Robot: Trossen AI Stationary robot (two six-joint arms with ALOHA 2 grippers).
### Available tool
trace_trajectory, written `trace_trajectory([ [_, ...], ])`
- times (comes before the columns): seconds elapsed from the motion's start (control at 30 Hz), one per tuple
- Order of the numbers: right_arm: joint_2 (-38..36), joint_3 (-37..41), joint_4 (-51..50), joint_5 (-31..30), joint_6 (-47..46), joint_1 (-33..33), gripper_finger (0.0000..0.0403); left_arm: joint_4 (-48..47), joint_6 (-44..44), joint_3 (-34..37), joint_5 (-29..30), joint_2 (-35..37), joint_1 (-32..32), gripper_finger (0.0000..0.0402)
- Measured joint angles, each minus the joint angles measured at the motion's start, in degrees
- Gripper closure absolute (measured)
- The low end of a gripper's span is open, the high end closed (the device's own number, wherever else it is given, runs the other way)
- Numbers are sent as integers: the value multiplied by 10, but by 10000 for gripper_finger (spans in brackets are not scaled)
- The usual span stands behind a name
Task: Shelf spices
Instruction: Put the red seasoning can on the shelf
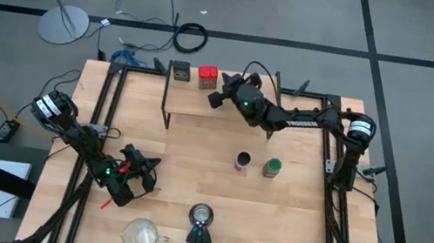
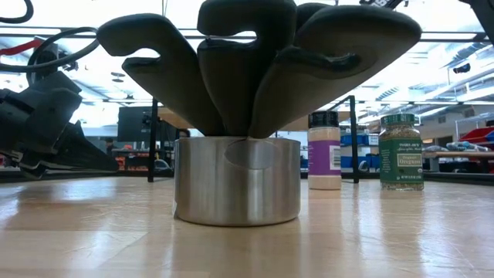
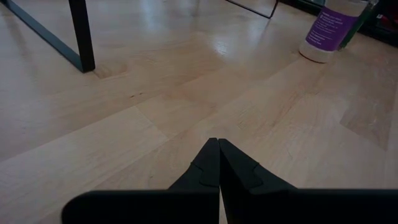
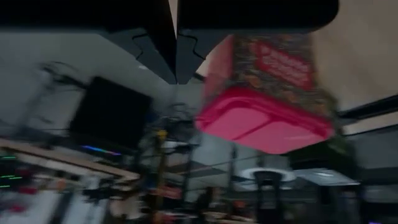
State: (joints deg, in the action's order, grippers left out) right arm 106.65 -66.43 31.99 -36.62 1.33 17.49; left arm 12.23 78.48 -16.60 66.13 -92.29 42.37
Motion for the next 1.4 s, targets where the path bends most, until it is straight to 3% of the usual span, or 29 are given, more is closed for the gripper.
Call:
trace_trajectory([
  [0.1, 0, 0, -3, 56, -3, 7, 403, -2, 0, 0, 0, 0, 0, 398],
  [0.4, 1, 0, -23, 126, 7, 8, 403, -1, -2, 0, 0, 0, 0, 398],
  [1.1, 1, 0, -31, 135, -3, -31, 403, 1, -2, 0, 0, 0, 0, 398],
  [1.4, 1, 0, 14, 200, 31, -23, 403, 1, -3, 0, 0, 0, 0, 398],
])
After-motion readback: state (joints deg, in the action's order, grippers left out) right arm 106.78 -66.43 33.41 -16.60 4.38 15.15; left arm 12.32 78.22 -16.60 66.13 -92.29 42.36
